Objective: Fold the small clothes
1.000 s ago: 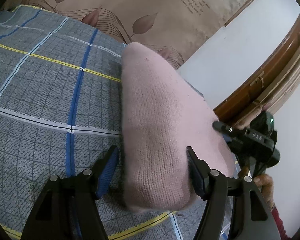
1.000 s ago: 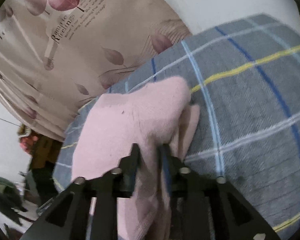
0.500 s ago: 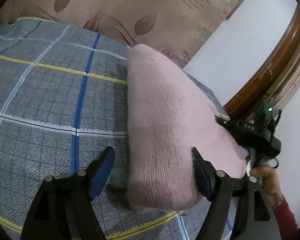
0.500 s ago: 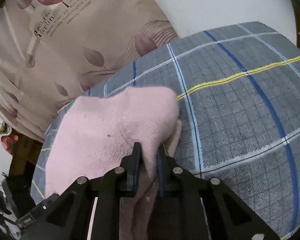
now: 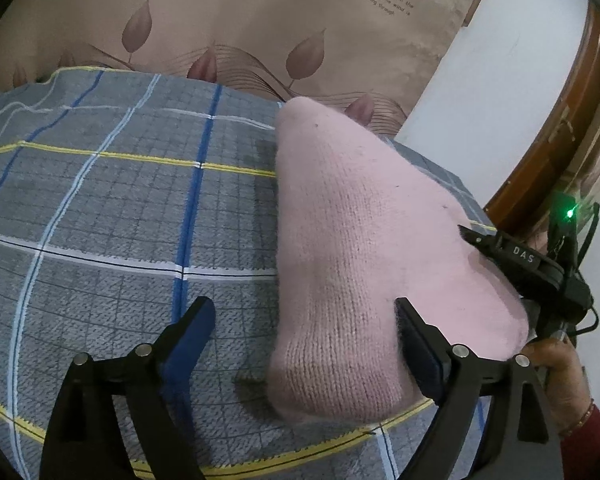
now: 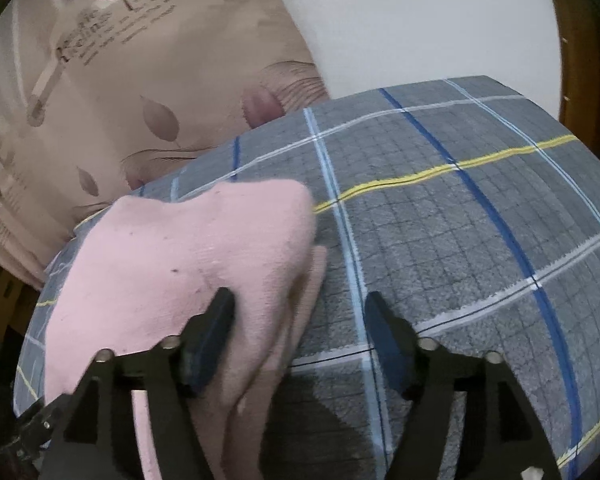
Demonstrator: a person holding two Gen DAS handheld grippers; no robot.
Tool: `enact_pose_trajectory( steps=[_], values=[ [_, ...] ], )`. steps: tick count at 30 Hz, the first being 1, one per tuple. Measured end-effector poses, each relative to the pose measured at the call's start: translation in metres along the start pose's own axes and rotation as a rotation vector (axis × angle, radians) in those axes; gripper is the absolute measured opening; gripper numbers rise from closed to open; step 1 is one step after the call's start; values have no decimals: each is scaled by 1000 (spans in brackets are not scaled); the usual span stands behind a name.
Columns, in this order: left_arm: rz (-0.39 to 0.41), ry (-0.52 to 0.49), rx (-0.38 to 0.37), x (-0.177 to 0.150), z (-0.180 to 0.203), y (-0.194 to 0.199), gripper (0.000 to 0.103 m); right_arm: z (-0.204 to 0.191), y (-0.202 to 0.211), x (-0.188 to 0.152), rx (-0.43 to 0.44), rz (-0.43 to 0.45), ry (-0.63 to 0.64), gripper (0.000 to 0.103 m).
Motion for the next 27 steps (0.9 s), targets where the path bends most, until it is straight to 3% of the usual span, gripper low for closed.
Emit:
enact_pose_trajectory(
  steps=[19, 27],
  values=[
    [36, -57, 96, 1, 5, 5, 96, -1, 2, 0, -139, 9, 42, 88],
    [11, -21, 67, 1, 0, 4, 98, 1, 2, 0, -142, 3, 34, 91]
  ],
)
Point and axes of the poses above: each gripper's, at about its wrist camera, not at the fingertips, and y roughly against the way its jaws point, z to its right, x to its top, the point moved 6 cm from there along -y, roughly the way its jaws point, and after that the axes turned 9 degrees about y, right-handed, at the moved point
